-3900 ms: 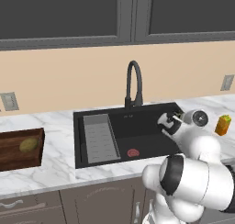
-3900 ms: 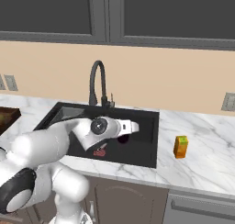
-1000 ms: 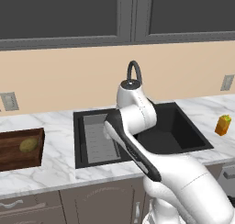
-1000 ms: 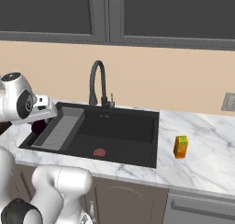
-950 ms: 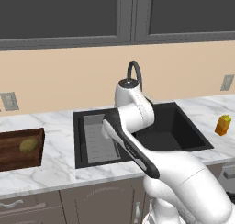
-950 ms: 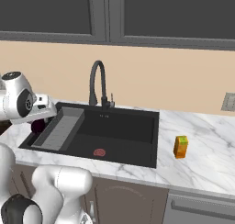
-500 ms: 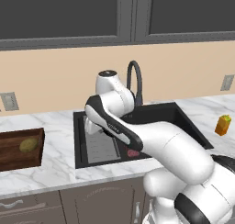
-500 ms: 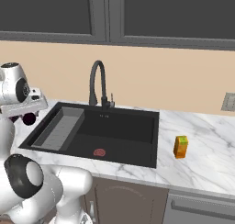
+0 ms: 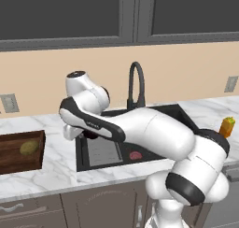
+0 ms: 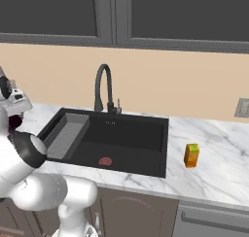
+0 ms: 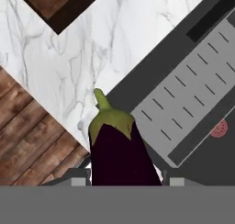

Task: Pick up all produce items and place them in the sink. Turn on the sink faucet to wash them. Then turn the sink off and put them in the tray.

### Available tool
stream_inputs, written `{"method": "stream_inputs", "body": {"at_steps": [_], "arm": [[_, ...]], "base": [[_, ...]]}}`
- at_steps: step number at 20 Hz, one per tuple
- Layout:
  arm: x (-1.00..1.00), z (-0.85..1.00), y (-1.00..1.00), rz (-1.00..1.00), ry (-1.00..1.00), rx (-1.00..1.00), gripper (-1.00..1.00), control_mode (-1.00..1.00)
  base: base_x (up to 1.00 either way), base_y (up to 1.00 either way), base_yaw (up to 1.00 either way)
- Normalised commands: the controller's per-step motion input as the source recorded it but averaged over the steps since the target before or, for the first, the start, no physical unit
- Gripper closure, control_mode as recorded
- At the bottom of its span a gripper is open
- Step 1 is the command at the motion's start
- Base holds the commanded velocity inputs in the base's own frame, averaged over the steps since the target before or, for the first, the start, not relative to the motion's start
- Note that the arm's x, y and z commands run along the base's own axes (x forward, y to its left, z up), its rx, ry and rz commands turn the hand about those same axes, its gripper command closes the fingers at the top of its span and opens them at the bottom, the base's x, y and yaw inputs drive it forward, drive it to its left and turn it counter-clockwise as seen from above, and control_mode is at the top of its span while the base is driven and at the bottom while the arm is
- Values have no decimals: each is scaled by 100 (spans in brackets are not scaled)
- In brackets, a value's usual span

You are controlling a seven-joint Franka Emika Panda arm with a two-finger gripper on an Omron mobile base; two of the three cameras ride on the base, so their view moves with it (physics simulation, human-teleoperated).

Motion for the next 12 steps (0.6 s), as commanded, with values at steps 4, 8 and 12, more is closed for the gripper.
{"method": "stream_inputs", "body": {"at_steps": [4, 8, 12], "arm": [[5, 0, 70, 19, 0, -8, 100, -100], [15, 0, 66, 21, 4, -1, 100, -100], [11, -6, 56, 23, 4, 0, 100, -100]], "base": [[0, 0, 0], [0, 0, 0], [0, 0, 0]]}}
